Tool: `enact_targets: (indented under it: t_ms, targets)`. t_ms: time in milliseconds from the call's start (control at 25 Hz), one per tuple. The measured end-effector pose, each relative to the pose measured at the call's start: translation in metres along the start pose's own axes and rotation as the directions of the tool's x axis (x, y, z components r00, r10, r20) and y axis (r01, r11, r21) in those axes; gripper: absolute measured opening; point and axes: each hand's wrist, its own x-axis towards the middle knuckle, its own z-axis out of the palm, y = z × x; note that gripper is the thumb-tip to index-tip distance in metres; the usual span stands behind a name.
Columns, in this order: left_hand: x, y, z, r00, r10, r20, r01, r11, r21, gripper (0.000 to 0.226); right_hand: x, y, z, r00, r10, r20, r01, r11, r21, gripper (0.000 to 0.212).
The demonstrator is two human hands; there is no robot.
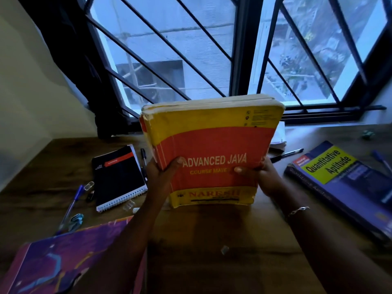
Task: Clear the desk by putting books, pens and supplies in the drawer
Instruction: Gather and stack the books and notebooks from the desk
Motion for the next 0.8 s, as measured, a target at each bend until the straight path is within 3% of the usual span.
enact_targets:
  t_ms: [120, 280, 360, 560, 800]
  targets:
    - [0.002, 0.012, 0.006, 0.999, -0.031, -0.034, 0.031, 0.999, 0.017, 0.017, -0.001, -0.012, -0.001, 1.0, 0.002, -0.012, -0.002, 1.0, 0.015, 0.031]
    - [-0.003, 0.027, 0.024, 0.989, -0.149, 0.01, 0.149, 0.989, -0.016, 0.016, -0.006, -0.035, -0.02, 0.992, 0.119, -0.032, -0.113, 0.983, 0.141, 0.033]
    - [-0.012, 0.03, 0.032, 0.965, -0.253, 0.062, 0.255, 0.967, -0.026, 0.021, -0.011, -0.04, -0.032, 0.976, 0.216, -0.03, -0.208, 0.962, 0.177, 0.019]
    - [-0.059, 0.013, 0.058, 0.821, -0.53, 0.213, 0.562, 0.816, -0.137, 0.047, -0.045, -0.035, -0.069, 0.919, 0.391, -0.06, -0.376, 0.911, 0.167, 0.011]
    - [-0.098, 0.011, 0.086, 0.673, -0.634, 0.38, 0.724, 0.669, -0.166, 0.037, -0.089, -0.047, -0.097, 0.879, 0.469, -0.084, -0.447, 0.873, 0.195, 0.014]
